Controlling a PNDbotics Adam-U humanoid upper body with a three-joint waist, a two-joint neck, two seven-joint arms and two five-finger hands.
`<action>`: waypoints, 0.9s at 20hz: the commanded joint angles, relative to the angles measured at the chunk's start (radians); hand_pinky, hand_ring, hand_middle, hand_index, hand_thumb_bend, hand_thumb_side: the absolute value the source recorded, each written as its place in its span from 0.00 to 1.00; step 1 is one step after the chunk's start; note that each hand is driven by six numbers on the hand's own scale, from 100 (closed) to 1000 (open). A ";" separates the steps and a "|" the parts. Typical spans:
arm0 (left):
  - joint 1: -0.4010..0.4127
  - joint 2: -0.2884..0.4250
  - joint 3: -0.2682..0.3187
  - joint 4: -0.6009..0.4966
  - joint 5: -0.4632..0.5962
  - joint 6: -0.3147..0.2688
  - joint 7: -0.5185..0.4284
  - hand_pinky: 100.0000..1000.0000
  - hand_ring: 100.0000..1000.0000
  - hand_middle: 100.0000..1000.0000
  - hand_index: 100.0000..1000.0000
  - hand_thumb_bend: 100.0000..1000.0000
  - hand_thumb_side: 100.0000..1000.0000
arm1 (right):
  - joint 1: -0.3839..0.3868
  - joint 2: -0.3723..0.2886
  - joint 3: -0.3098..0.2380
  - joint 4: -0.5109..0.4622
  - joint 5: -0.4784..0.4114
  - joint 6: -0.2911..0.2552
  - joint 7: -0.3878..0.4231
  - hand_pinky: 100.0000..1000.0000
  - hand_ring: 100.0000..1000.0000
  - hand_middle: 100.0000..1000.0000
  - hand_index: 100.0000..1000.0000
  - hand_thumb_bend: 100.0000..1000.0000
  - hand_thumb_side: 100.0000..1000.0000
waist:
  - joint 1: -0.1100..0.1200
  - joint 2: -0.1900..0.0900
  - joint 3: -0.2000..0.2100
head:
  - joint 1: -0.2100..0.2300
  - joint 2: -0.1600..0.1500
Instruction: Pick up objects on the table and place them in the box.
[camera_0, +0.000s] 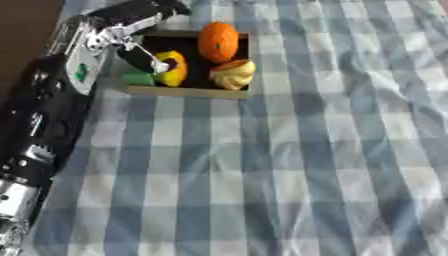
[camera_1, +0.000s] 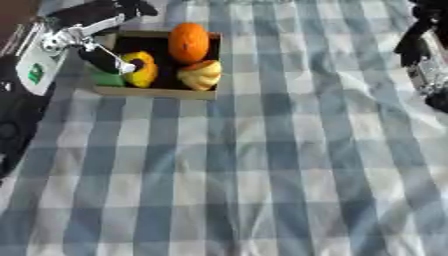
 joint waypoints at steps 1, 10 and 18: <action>-0.012 0.032 -0.007 -0.113 0.101 0.003 0.009 0.96 1.00 0.91 1.00 0.06 0.00 | -0.004 -0.015 -0.012 -0.017 -0.001 0.001 -0.001 1.00 1.00 0.40 0.90 0.00 0.41 | -0.002 -0.013 0.001 | -0.002 0.005; 0.017 0.114 -0.012 -0.510 0.646 0.200 0.086 0.80 0.89 0.79 0.89 0.00 0.44 | 0.006 -0.017 -0.016 -0.017 -0.005 0.006 -0.007 1.00 1.00 0.40 0.90 0.00 0.41 | -0.003 -0.032 0.020 | -0.011 0.021; 0.160 0.233 0.019 -0.788 0.885 0.278 0.216 0.76 0.84 0.74 0.86 0.00 0.52 | 0.008 -0.033 -0.022 -0.017 -0.022 -0.012 -0.032 1.00 1.00 0.41 0.90 0.00 0.41 | -0.004 -0.052 0.035 | -0.029 0.036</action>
